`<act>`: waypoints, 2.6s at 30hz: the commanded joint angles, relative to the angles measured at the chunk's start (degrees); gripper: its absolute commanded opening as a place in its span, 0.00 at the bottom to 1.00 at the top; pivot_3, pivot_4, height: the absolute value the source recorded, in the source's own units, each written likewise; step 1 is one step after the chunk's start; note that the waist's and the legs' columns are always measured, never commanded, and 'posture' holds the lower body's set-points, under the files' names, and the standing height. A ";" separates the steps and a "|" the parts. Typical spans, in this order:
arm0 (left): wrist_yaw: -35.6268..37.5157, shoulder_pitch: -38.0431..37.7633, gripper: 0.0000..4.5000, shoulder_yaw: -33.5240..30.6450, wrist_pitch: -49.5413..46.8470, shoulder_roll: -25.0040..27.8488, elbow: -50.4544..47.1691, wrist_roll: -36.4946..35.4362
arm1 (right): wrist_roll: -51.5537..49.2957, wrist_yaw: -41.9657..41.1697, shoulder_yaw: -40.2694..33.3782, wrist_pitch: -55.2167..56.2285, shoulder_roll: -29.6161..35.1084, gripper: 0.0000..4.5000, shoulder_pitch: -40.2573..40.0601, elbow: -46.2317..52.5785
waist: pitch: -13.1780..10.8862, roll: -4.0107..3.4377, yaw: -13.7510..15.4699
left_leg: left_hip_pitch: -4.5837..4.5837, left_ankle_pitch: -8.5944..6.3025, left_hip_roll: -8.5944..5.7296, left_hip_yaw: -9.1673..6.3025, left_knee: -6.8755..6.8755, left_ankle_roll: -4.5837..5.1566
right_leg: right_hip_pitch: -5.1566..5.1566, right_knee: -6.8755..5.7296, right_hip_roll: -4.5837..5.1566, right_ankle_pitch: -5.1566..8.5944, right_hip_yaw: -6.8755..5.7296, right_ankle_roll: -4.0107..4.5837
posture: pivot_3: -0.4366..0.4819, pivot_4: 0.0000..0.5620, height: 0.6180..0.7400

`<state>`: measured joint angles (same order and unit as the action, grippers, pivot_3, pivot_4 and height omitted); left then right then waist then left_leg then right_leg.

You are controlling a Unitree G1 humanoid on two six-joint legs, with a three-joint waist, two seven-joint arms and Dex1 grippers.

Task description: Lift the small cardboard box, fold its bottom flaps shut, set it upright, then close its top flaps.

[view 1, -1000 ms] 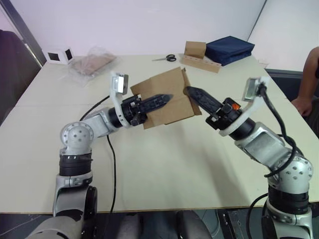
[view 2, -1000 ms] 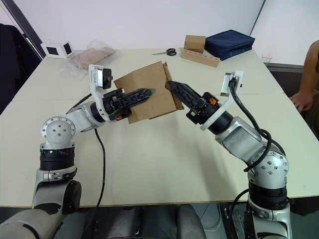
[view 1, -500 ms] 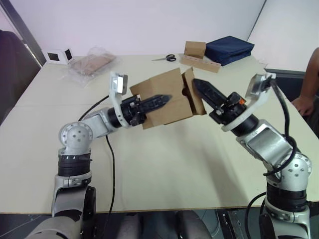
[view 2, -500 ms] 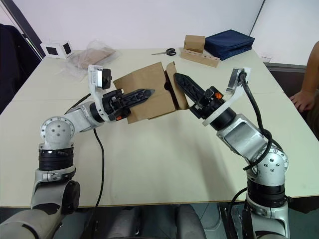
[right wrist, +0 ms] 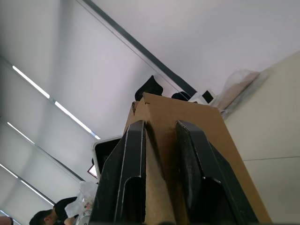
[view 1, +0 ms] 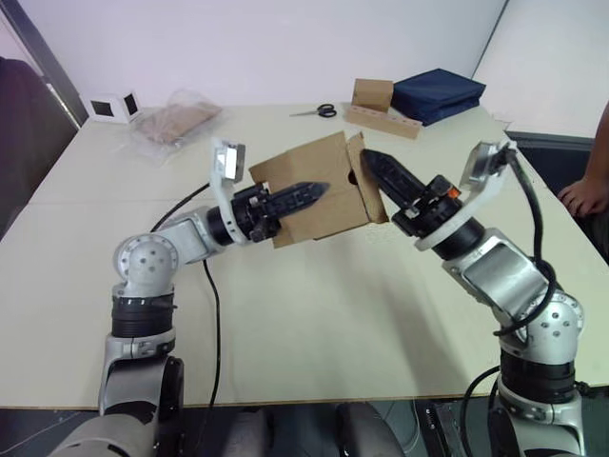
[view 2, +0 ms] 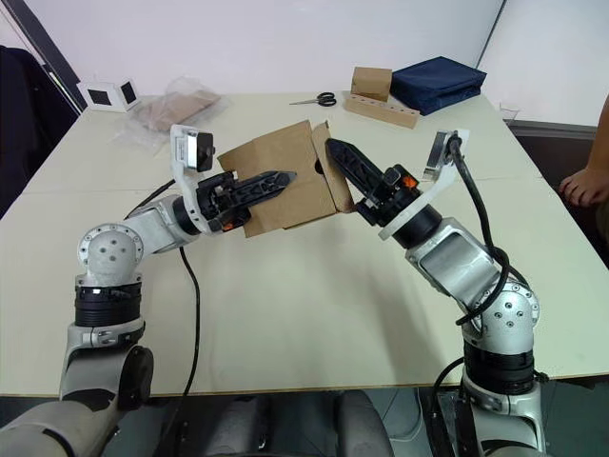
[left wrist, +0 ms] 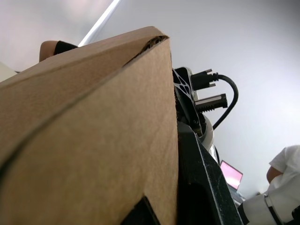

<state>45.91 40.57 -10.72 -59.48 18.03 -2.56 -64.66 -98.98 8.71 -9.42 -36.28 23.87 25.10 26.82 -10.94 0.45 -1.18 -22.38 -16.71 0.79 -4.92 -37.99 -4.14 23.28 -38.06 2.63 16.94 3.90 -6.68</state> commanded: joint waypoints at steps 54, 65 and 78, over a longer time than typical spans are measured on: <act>-3.72 0.46 0.00 -2.07 -1.80 1.71 -1.48 -7.74 | -0.59 -7.52 -3.80 -2.35 9.97 0.22 -4.89 4.32 | -0.02 0.01 0.05 | -0.04 -0.01 0.00 0.01 0.05 0.02 | 0.03 0.07 -0.01 0.00 0.01 0.00 | 0.48 0.27 1.00; -4.14 -0.93 0.00 -1.04 -0.72 0.30 -3.10 -7.20 | -2.00 -2.08 -1.60 0.01 6.79 0.22 -5.59 7.34 | -0.02 0.01 0.03 | -0.04 -0.01 0.00 0.00 0.05 0.01 | 0.03 0.08 -0.01 0.00 0.00 0.00 | 0.48 0.27 1.00; -5.30 -2.41 0.00 0.08 0.48 -1.19 -4.83 -6.91 | -2.15 2.13 1.20 2.43 4.30 0.22 -5.36 9.64 | -0.02 0.02 0.05 | -0.04 -0.01 0.00 0.00 0.05 0.01 | 0.03 0.07 0.00 0.00 0.01 0.01 | 0.48 0.27 1.00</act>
<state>40.49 37.92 -10.90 -59.70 17.01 -5.02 -71.20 -99.92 10.32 -8.97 -34.52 28.56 18.88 33.76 -10.97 0.47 -1.13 -22.42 -16.72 0.79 -4.92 -37.94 -4.13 23.31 -37.99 2.63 16.94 3.91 -6.67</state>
